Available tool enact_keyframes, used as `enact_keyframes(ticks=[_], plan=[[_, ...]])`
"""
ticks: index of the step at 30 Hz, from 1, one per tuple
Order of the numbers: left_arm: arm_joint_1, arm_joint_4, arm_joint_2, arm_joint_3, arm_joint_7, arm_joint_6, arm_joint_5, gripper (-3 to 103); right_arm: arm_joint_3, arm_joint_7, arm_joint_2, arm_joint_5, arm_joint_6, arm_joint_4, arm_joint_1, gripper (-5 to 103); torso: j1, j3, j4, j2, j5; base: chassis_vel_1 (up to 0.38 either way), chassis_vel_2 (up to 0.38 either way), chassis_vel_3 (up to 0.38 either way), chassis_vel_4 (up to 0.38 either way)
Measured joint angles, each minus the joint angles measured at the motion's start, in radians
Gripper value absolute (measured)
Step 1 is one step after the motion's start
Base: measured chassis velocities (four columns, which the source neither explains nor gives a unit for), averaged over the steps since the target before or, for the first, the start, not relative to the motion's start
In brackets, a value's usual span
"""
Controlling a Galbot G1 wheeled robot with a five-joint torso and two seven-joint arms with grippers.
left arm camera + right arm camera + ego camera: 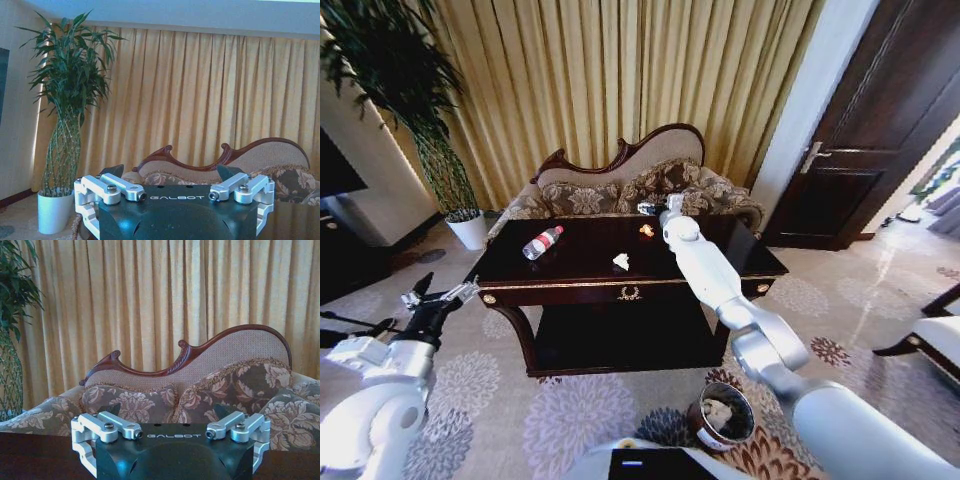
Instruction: Move to the front of the table and place the trash on the table into the trash bin.
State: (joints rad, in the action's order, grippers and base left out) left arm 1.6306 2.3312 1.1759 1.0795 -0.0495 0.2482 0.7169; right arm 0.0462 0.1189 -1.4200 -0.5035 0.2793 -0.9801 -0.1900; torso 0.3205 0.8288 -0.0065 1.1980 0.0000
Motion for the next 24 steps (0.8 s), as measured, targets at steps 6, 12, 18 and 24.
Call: enact_keyframes(ticks=[6, 12, 18, 24], plan=[[-0.004, -0.015, 0.004, -0.005, 0.009, -0.003, -0.003, 100, 0.007, 0.0, -0.016, 0.008, -0.005, 0.001, -0.006, 100, 0.0, 0.0, 0.0001, 0.0, 0.0, -0.008, 0.007, 0.008, -0.007], [-0.01, -0.022, 0.005, -0.014, 0.011, -0.004, -0.007, 100, 0.01, 0.0, -0.016, 0.009, -0.005, 0.008, -0.012, 100, 0.0, 0.0, 0.0, 0.0, -0.0001, -0.102, 0.096, 0.11, -0.076], [-0.013, -0.024, 0.005, -0.018, 0.013, -0.004, -0.008, 100, 0.01, 0.0, -0.008, 0.009, -0.003, 0.01, -0.024, 100, 0.0, 0.0, -0.0002, 0.0, 0.0, -0.196, 0.197, 0.189, -0.202], [-0.015, -0.029, 0.006, -0.024, 0.014, -0.004, -0.011, 100, 0.013, 0.0, 0.001, 0.014, 0.0, 0.011, -0.038, 100, 0.002, 0.001, 0.0, -0.001, 0.0, -0.117, 0.103, 0.068, -0.115]])
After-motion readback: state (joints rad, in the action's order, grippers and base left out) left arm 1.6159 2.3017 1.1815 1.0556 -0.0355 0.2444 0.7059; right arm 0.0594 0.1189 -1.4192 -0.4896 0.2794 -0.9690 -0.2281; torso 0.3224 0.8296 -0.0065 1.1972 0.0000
